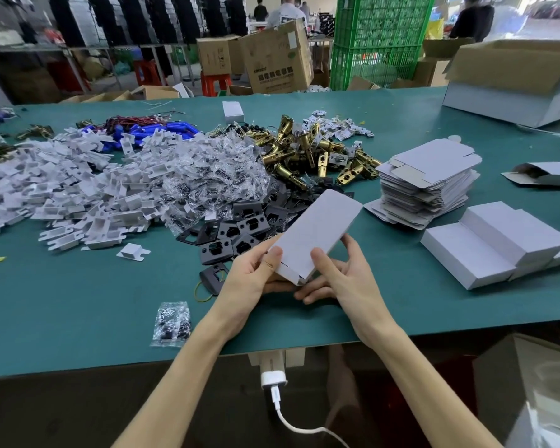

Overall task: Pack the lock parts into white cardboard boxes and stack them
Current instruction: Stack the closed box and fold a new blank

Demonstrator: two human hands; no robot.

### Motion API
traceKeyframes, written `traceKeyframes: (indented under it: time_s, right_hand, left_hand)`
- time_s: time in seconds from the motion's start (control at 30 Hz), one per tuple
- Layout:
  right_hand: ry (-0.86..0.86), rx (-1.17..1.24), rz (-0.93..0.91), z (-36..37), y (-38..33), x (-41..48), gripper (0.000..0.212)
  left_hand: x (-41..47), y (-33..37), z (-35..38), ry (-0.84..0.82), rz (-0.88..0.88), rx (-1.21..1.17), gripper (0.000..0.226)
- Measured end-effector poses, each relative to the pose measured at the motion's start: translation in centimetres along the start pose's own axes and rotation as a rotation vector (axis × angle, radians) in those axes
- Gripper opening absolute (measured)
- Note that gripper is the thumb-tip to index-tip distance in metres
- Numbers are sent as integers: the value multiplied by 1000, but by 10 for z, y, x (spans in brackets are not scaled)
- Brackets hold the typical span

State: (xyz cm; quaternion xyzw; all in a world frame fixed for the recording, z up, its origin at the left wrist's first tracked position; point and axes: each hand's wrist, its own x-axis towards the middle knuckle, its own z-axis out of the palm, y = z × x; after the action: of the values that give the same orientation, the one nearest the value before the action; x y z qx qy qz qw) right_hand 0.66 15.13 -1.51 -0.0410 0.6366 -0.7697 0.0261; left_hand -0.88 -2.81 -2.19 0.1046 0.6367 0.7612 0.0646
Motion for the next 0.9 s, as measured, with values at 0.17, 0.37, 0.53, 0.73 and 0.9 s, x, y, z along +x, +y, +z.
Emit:
traceKeyframes:
  time_s: [0.17, 0.37, 0.53, 0.73, 0.9]
  right_hand:
    - [-90, -64, -12, 2, 0, 0, 112]
    - [-140, -124, -61, 0, -1, -2, 90]
    - [-181, -90, -70, -4, -1, -1, 84]
    - [-168, -110, -61, -4, 1, 0, 82]
    - [-163, -145, -65, -4, 0, -1, 70]
  left_hand:
    - [-1, 2, 0, 37, 22, -11, 46]
    - [-1, 3, 2, -2, 32, -17, 58]
    - [0, 3, 2, -6, 53, -34, 62]
    - [-1, 4, 2, -34, 54, -39, 61]
    - [-2, 3, 2, -29, 56, -36, 63]
